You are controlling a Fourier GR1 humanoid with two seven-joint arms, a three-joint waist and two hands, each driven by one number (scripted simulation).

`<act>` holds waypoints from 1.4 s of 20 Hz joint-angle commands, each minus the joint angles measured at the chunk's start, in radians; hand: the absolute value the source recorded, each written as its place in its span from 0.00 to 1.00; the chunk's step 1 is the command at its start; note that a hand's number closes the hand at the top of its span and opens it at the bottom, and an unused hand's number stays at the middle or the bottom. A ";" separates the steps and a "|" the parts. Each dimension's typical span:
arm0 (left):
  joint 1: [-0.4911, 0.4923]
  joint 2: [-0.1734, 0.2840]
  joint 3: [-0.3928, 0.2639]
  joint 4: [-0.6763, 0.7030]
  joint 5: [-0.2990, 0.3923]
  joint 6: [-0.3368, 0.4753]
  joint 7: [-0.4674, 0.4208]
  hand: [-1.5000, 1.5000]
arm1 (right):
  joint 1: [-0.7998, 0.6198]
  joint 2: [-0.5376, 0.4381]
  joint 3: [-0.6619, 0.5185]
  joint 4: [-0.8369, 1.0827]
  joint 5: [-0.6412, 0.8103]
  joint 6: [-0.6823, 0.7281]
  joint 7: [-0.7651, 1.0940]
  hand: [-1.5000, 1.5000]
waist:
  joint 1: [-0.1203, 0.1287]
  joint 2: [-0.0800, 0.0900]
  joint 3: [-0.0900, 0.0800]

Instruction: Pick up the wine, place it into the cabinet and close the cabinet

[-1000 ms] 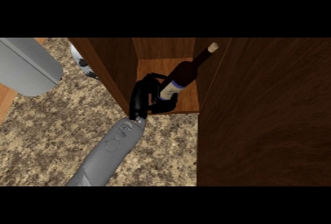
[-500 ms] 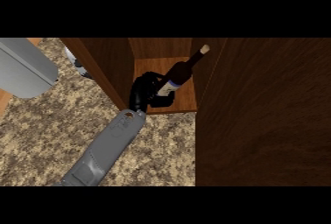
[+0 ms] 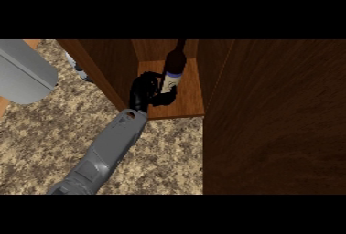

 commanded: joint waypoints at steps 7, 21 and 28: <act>-0.079 -0.002 0.122 0.102 0.088 0.054 -0.121 1.00 | 0.034 -0.002 0.013 -0.068 -0.089 0.017 0.015 0.00 | -0.024 0.012 -0.001; -0.186 -0.002 -0.078 0.199 -0.083 0.137 -0.031 1.00 | -0.018 -0.036 -0.019 -0.020 -0.129 0.042 -0.004 0.00 | -0.049 0.013 0.001; -0.248 -0.002 -0.092 0.218 -0.077 0.159 0.066 1.00 | 0.026 -0.043 -0.010 -0.052 -0.131 0.072 -0.020 0.00 | -0.073 0.013 0.002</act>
